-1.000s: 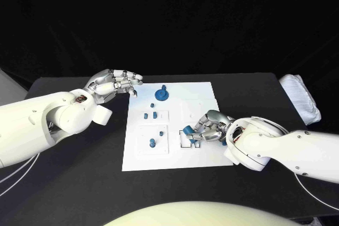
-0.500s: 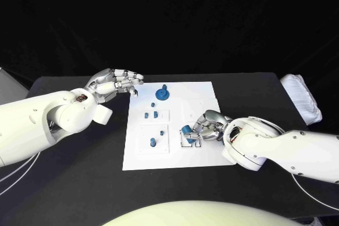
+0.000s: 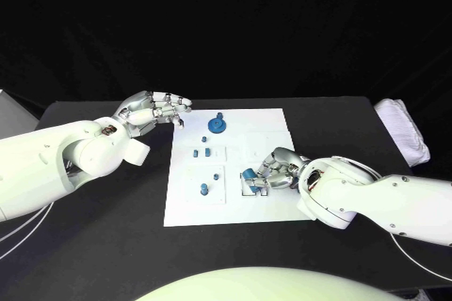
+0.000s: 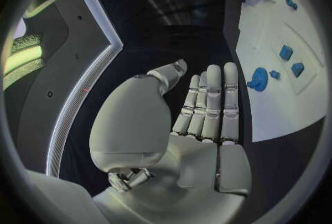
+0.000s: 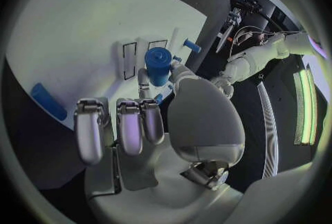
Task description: Assemble the parts on the task board
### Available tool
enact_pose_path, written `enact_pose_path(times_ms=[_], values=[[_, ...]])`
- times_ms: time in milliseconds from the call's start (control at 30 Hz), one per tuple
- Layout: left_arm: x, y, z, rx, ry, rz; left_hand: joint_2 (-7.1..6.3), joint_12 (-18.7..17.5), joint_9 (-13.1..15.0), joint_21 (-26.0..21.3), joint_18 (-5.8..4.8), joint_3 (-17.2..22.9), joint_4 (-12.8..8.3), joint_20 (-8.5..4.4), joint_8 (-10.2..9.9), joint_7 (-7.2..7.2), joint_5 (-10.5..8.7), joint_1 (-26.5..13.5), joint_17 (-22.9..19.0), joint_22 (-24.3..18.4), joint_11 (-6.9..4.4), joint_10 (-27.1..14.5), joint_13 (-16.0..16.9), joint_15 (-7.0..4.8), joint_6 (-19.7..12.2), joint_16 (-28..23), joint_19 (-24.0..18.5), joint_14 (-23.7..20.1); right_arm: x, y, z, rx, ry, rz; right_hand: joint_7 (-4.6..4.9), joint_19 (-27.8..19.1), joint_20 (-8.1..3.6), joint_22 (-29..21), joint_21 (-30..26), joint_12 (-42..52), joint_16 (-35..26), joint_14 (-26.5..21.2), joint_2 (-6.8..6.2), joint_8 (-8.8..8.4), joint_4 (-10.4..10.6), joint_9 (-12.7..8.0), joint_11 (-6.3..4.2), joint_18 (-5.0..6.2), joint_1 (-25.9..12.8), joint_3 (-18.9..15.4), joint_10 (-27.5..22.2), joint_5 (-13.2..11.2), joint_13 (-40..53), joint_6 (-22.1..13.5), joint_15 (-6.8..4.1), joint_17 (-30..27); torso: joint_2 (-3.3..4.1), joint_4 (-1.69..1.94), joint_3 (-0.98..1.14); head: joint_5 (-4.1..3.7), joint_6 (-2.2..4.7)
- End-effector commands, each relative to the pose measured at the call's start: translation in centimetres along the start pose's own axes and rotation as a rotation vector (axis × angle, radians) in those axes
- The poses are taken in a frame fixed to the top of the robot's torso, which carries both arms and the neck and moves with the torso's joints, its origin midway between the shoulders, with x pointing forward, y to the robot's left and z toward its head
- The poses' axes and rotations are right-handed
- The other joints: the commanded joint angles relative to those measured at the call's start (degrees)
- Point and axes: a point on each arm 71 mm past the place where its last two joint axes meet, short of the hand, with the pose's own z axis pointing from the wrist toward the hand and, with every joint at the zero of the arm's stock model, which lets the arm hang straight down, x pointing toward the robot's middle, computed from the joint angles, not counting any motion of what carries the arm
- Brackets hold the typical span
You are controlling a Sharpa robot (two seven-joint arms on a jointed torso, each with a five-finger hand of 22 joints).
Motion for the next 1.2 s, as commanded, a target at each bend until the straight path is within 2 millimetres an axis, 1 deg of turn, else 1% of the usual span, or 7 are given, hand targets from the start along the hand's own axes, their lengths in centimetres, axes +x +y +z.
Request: enact_pose_path(times_ms=[33, 567, 867, 933, 1000, 1067, 1200], values=[[0.19, -0.08, 0.01, 0.006, 0.019, -0.005, 0.48, 0.4, 0.1, -0.2, 0.8, -0.3, 0.1, 0.0, 0.2, -0.05, -0.02, -0.1, 0.1, 0.0, -0.05, -0.4, -0.1, 0.21, -0.4, 0.2, 0.2, -0.4, 0.1, 0.05, -0.12, -0.008, 0.003, -0.015, -2.03, 5.4, -0.28, 14.3, 0.2, 0.2, 0.1, 5.0, 0.09, 0.19, -0.1, 1.0, -0.41, -1.14, -0.6, 0.3, 4.5, -0.1, 12.7, 2.3, -0.46, 10.5, 0.02, 0.03, 0.02, 0.07, -0.05], [0.22, -0.11, -0.02, 0.007, 0.019, -0.004, 0.5, 0.4, 0.1, -0.4, 0.8, -0.4, 0.2, 0.01, 0.2, -0.07, -0.02, -0.1, 0.1, -0.2, -0.06, -0.4, -0.1, 0.21, -0.4, 0.2, 0.3, -0.4, 0.16, -0.14, -0.05, 0.001, -0.006, -0.016, -2.05, 5.3, -0.28, 14.3, 0.0, 0.1, 0.1, 5.0, -0.03, 0.23, -0.1, 1.0, -0.43, -1.11, -0.6, 0.4, 4.5, 0.0, 12.6, 2.3, -0.47, 10.4, 0.07, 0.02, -0.08, -0.15, -0.16], [0.18, -0.13, -0.07, 0.007, 0.017, -0.002, 0.5, 0.4, 0.1, -0.4, 0.8, -0.4, 0.2, 0.01, 0.2, -0.07, -0.02, -0.1, 0.1, -0.2, -0.06, -0.4, -0.1, 0.21, -0.4, 0.2, 0.3, -0.4, 0.24, -0.16, 0.04, 0.002, 0.002, -0.02, -1.98, 5.2, -0.25, 14.2, -0.5, -0.4, -0.1, 4.9, -1.28, 0.46, 0.0, 1.2, -0.36, -1.02, -2.4, -0.4, 4.3, -1.3, 12.3, 2.0, -0.42, 10.0, 0.02, 0.05, -0.04, -0.08, -0.42], [0.15, -0.13, -0.08, 0.007, 0.014, -0.002, 0.5, 0.4, 0.1, -0.4, 0.8, -0.4, 0.2, 0.01, 0.2, -0.07, -0.02, -0.1, 0.1, -0.2, -0.06, -0.4, -0.1, 0.21, -0.4, 0.2, 0.3, -0.4, 0.18, -0.12, 0.07, -0.005, -0.006, -0.013, -1.96, 5.2, -0.23, 14.1, -0.6, -0.5, -0.2, 4.9, -1.57, 0.57, 0.0, 1.3, -0.34, -0.99, -3.1, -1.0, 4.2, -1.0, 12.3, 2.0, -0.41, 9.9, 0.01, 0.02, -0.04, -0.1, -0.4], [0.13, -0.13, -0.09, 0.007, 0.012, -0.001, 0.52, 0.5, 0.1, -0.5, 0.8, -0.4, 0.3, 0.01, 0.1, -0.05, -0.02, -0.1, 0.1, -0.3, -0.05, -0.5, -0.1, 0.21, -0.5, 0.2, 0.4, -0.4, 0.04, -0.13, 0.1, -0.01, -0.022, -0.003, -1.95, 5.1, -0.2, 14.1, -0.8, -0.7, -0.2, 4.9, -1.68, 0.76, -0.1, 1.5, -0.32, -0.97, -3.8, -2.3, 4.2, 1.2, 12.2, 1.7, -0.42, 9.8, -0.02, 0.0, -0.04, -0.04, -0.42], [0.11, -0.13, -0.09, 0.007, 0.01, 0.0, 0.62, 0.5, 0.1, -0.6, 0.8, -0.5, 0.4, 0.01, 0.1, -0.02, -0.01, -0.1, 0.1, -0.4, -0.03, -0.5, -0.1, 0.22, -0.5, 0.2, 0.5, -0.4, -0.08, -0.16, 0.12, -0.012, -0.035, 0.004, -1.91, 5.2, -0.2, 14.2, -0.6, -1.0, -0.2, 4.9, -2.13, 0.83, -0.1, 1.5, -0.29, -1.0, -4.0, -3.4, 4.1, 1.1, 12.0, 1.6, -0.37, 9.8, -0.02, 0.02, -0.01, -0.05, -0.46], [0.06, -0.12, -0.09, 0.005, 0.006, 0.001, 0.65, 0.5, 0.1, -0.7, 0.8, -0.5, 0.5, 0.01, 0.2, -0.02, -0.01, -0.1, 0.1, -0.4, -0.03, -0.6, -0.1, 0.22, -0.5, 0.2, 0.5, -0.4, -0.34, -0.2, 0.17, -0.02, -0.064, 0.018, -1.75, 5.1, -0.07, 14.0, -1.1, -2.1, -0.4, 4.8, -1.39, 1.2, 0.1, 1.9, -0.15, -0.91, -5.4, -10.1, 3.6, -0.1, 11.4, 0.8, -0.23, 9.4, -0.05, 0.01, 0.01, -0.07, -0.46]])
